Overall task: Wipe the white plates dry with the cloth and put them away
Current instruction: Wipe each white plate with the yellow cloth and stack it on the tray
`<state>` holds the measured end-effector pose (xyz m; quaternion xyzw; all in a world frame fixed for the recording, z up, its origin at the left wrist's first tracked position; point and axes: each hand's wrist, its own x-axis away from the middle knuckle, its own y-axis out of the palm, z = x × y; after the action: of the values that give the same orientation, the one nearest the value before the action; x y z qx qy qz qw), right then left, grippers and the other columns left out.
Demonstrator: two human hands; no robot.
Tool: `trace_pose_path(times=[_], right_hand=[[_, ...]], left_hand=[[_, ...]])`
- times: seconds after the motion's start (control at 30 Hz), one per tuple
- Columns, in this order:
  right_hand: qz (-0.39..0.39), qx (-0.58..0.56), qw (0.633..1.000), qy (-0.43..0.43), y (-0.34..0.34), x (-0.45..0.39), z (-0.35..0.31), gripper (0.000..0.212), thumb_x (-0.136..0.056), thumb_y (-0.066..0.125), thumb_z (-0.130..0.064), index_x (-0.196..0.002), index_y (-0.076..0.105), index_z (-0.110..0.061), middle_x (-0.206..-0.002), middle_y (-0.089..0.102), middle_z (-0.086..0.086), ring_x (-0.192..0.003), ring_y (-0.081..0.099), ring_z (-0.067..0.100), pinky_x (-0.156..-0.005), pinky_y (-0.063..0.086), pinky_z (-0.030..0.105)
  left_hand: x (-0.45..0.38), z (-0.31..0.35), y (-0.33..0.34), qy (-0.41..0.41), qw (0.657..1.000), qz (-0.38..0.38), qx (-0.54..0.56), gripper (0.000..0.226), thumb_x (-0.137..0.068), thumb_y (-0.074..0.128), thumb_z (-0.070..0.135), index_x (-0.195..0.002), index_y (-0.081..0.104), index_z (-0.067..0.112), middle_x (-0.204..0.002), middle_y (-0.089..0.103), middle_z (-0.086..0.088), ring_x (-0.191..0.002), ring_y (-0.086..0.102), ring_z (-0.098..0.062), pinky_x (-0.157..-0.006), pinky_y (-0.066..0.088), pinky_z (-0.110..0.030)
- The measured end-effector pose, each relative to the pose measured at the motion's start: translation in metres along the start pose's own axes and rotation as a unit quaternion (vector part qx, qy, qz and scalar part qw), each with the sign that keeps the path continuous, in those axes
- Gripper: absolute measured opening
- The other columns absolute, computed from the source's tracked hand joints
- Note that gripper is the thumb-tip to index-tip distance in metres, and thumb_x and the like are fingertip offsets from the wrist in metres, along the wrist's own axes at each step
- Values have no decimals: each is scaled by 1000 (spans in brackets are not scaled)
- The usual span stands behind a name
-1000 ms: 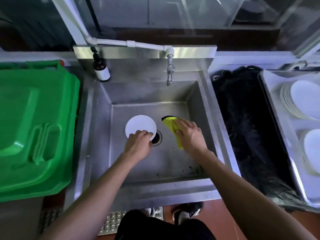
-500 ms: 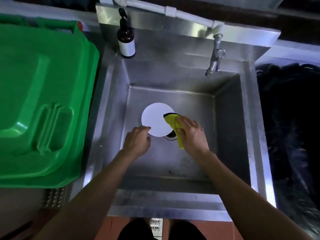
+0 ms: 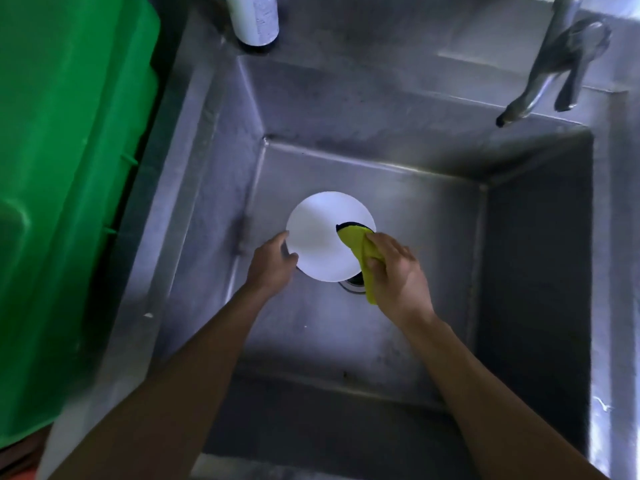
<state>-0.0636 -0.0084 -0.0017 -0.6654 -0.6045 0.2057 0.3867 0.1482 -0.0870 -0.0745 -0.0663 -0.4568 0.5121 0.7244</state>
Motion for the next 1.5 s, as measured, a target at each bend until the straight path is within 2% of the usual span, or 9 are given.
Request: trace_pose_path(times=[0.07,0.17,0.33,0.5,0.63,0.83,1.03,1.2,1.5], right_hand=[[-4,2,1000,3,6,-6,7,36,-83,42,-17,-114,50,-34,-109,67,1,-89,55,35,-77,52,45],[-12,1,1000,8,12,-13,14,38,-83,41,-19,-118,56,-25,-111,67,1,-93,56,36,-79,52,46],[-23,-2,1000,13,15,-21,17,45,-83,42,-17,-123,61,-16,-116,67,4,-95,57,38,-81,52,46],[-18,-27,999,14,12,-24,22,29,-83,50,0,-106,61,-15,-93,61,-3,-81,54,34,-69,52,42],[-17,-28,999,36,6,-22,27,32,-86,52,1,-113,63,-14,-102,65,0,-86,57,37,-74,51,40],[0,-30,998,53,-7,-10,31,40,-88,55,2,-125,64,-11,-118,68,6,-96,60,37,-85,52,45],[15,-53,998,42,-22,13,26,37,-90,56,-4,-124,65,-18,-110,71,1,-91,65,27,-77,52,31],[-1,-59,997,52,-42,37,18,38,-90,59,2,-126,64,-7,-120,70,9,-102,64,36,-88,54,46],[21,-26,999,19,-102,71,-23,48,-87,64,3,-134,61,-8,-137,63,7,-116,58,40,-97,48,51]], left_hand=[[-10,-4,8,-23,999,7,26,58,-92,63,15,-148,51,16,-141,61,-7,-128,57,-29,-100,43,-27],[-21,-6,17,-41,997,17,68,58,-90,63,9,-147,53,14,-137,64,-7,-125,59,-26,-96,42,-25],[-28,-5,26,-63,987,38,145,51,-83,62,9,-132,64,24,-123,72,4,-112,65,-18,-94,53,-33],[-37,4,27,-135,965,50,221,47,-59,60,17,-103,68,6,-107,74,-10,-103,68,-35,-86,60,-55],[-37,8,36,-197,932,56,300,16,-78,69,1,-88,70,14,-109,73,-16,-100,69,-38,-81,62,-56],[-29,19,45,-230,910,3,345,23,-94,60,-3,-112,59,10,-128,63,-18,-115,61,-38,-87,59,-50],[-4,35,41,-217,883,-75,408,54,-92,44,-11,-136,53,19,-132,60,-12,-110,64,-39,-63,62,-43],[29,55,30,-216,873,-58,434,54,-88,45,-12,-134,57,15,-121,64,-17,-92,67,-35,-53,60,-40],[119,86,-16,-151,865,-141,457,47,-89,45,-12,-128,61,9,-121,68,-22,-103,67,-39,-65,61,-42]])
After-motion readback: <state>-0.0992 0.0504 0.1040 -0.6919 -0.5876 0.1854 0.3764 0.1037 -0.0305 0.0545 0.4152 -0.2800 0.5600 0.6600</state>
